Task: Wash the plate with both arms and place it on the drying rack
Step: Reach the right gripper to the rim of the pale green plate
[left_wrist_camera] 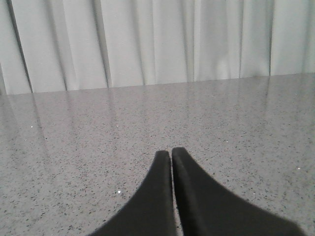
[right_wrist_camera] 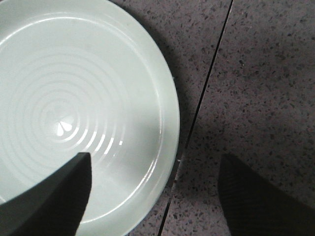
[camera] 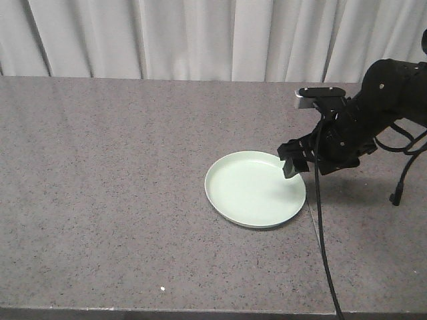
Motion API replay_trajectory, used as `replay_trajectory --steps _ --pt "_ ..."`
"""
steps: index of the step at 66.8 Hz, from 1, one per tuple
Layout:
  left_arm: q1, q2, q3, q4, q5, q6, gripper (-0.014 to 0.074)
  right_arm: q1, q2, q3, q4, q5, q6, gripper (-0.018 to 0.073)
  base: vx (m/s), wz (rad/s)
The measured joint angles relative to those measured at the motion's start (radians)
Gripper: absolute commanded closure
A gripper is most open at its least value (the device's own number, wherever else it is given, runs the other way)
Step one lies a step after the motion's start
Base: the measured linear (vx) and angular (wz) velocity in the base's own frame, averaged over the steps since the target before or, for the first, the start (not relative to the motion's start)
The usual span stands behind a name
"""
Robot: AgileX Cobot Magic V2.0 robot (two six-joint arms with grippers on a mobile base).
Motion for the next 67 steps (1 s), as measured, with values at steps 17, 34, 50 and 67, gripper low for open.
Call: replay_trajectory --steps 17,34,50,67 --pt "0.000 0.000 0.000 0.000 0.000 0.000 0.0603 0.001 0.083 -0.032 -0.003 0.014 0.008 0.0192 0.00 0.00" --pt "0.000 0.000 0.000 0.000 0.000 0.000 0.0603 0.001 0.126 -0.034 -0.006 0.015 0.008 0.0204 0.00 0.00" --pt "0.000 0.000 0.000 0.000 0.000 0.000 0.0603 0.001 0.127 -0.037 -0.005 0.015 0.008 0.0398 0.00 0.00" --pt "0.000 0.000 0.000 0.000 0.000 0.000 0.0603 0.001 0.127 -0.039 0.006 0.018 0.013 0.0570 0.00 0.00"
